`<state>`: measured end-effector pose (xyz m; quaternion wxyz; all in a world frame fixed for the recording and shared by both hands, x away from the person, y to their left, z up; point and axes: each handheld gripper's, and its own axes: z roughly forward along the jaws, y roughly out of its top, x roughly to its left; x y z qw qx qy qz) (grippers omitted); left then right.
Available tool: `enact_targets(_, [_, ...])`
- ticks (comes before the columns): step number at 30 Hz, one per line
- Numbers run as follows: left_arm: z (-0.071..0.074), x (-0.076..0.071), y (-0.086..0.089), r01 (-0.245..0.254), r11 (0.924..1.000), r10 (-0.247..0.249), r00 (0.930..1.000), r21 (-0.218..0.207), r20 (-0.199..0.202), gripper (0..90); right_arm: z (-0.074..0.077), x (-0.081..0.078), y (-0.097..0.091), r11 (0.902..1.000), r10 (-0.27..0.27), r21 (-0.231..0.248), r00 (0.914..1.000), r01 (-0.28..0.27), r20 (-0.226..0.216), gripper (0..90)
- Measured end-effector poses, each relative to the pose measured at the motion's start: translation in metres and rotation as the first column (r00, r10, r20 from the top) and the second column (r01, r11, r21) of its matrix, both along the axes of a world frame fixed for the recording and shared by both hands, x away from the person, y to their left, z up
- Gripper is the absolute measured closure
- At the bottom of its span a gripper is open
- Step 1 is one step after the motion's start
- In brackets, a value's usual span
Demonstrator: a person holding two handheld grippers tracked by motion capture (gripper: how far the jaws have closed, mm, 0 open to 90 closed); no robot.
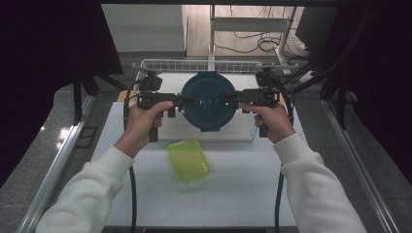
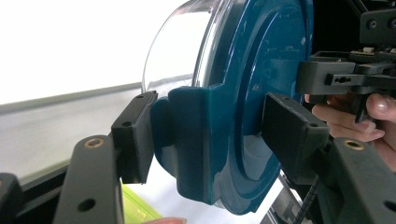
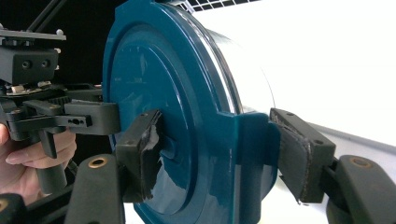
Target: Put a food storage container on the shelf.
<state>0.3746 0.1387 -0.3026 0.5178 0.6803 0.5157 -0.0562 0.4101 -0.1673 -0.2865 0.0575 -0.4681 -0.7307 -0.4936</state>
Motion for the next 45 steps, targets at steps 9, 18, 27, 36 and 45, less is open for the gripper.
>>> enact_targets(9, [0.01,0.016,0.005,-0.001,1.0,0.001,1.0,0.009,0.002,38.0,0.008,0.017,0.005,0.9999,0.008,0.007,0.9999,-0.008,0.006,36.2])
enact_targets(18, [0.02,0.039,0.007,-0.003,1.0,0.003,0.9999,-0.003,0.014,38.1,0.02,0.038,0.007,1.0,-0.001,0.01,1.0,0.001,0.002,36.3])
enact_targets(27, [0.02,0.058,0.011,-0.003,1.0,0.003,1.0,-0.002,0.007,38.1,0.023,0.059,0.01,1.0,-0.001,0.008,1.0,0.001,-0.006,36.3])
enact_targets(36, [0.006,0.077,0.015,0.007,0.9998,-0.008,0.9996,-0.018,-0.027,38.2,0.013,0.076,0.014,1.0,-0.005,-0.005,0.9989,0.004,-0.046,36.2])
enact_targets(45, [-0.004,0.092,0.015,-0.001,0.9996,-0.001,0.9984,-0.028,-0.057,38.3,0.0,0.091,0.013,0.9998,-0.02,0.001,0.9958,0.02,-0.09,36.3])
